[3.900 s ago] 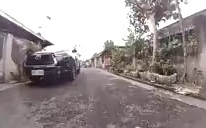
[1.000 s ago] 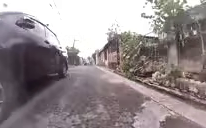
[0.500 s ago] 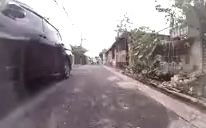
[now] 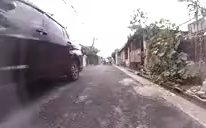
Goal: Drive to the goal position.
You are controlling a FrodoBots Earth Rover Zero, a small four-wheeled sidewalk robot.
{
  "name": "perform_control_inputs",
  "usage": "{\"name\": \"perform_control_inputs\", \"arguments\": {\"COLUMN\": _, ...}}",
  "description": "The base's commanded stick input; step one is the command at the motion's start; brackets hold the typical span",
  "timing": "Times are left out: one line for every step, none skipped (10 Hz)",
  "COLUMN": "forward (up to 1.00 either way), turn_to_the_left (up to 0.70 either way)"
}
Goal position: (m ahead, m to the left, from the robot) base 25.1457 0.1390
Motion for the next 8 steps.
{"name": "perform_control_inputs", "arguments": {"forward": 1.00, "turn_to_the_left": -0.26}}
{"name": "perform_control_inputs", "arguments": {"forward": 1.00, "turn_to_the_left": 0.00}}
{"name": "perform_control_inputs", "arguments": {"forward": 1.00, "turn_to_the_left": 0.00}}
{"name": "perform_control_inputs", "arguments": {"forward": 1.00, "turn_to_the_left": 0.00}}
{"name": "perform_control_inputs", "arguments": {"forward": 1.00, "turn_to_the_left": 0.00}}
{"name": "perform_control_inputs", "arguments": {"forward": 1.00, "turn_to_the_left": 0.00}}
{"name": "perform_control_inputs", "arguments": {"forward": 1.00, "turn_to_the_left": 0.00}}
{"name": "perform_control_inputs", "arguments": {"forward": 1.00, "turn_to_the_left": 0.00}}
